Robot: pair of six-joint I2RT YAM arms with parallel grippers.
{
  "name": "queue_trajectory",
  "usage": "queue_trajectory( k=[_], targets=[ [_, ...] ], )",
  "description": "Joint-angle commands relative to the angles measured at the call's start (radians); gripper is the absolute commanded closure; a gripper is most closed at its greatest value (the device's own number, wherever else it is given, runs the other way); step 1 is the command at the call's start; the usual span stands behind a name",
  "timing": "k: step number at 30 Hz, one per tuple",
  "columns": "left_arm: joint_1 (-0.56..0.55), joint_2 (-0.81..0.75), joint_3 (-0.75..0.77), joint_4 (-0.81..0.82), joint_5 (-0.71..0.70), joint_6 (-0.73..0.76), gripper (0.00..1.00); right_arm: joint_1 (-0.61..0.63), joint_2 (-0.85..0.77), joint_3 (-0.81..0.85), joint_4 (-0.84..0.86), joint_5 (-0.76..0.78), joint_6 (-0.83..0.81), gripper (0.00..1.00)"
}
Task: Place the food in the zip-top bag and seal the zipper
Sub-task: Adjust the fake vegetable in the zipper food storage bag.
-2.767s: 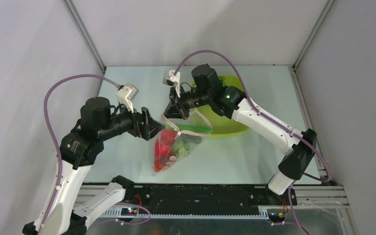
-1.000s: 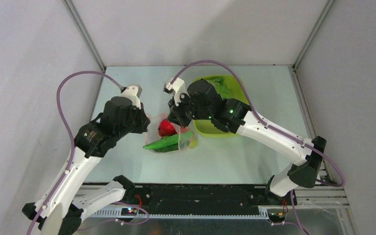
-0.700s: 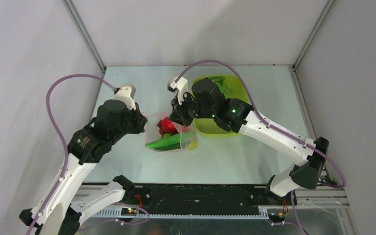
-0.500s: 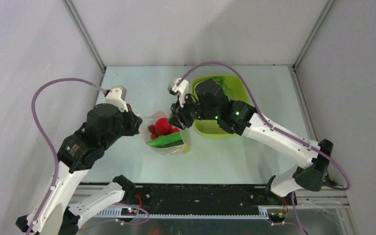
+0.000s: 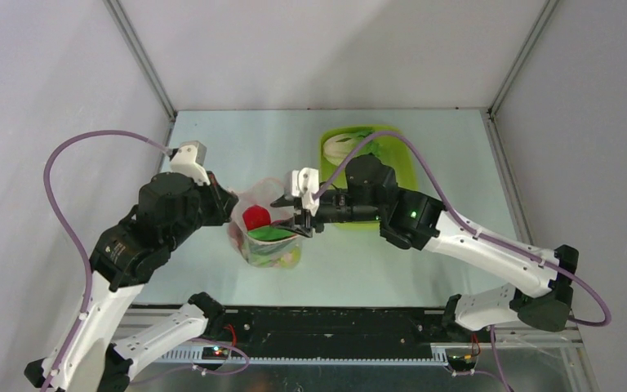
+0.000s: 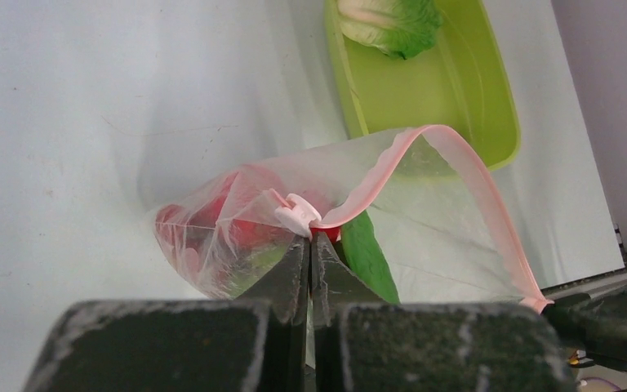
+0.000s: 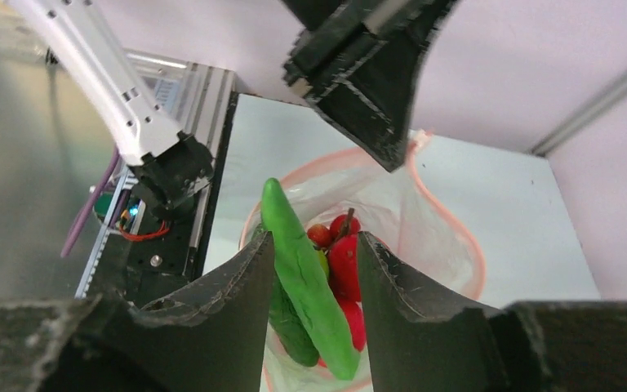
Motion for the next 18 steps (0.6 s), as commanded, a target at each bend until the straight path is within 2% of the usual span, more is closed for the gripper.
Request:
queue_trajectory(
  k=[1, 8, 12, 18],
  targets=[
    [-0.010, -0.015, 0.025, 0.063, 0.032, 0.005, 1.00, 0.005, 0.038, 0.049, -0.016, -0.108, -0.162, 0.56],
    [-0.011, -0.018, 0.023, 0.079, 0.063, 0.033, 1.00, 0.005, 0.146, 0.187, -0.258, -0.116, -0.275, 0.59],
    [-0.011, -0.017, 0.024, 0.085, 0.076, 0.040, 1.00, 0.007, 0.196, 0.232, -0.321, -0.125, -0.290, 0.62],
    [-0.011, -0.017, 0.027, 0.086, 0.077, 0.043, 1.00, 0.013, 0.257, 0.276, -0.394, -0.185, -0.314, 0.57]
  ],
)
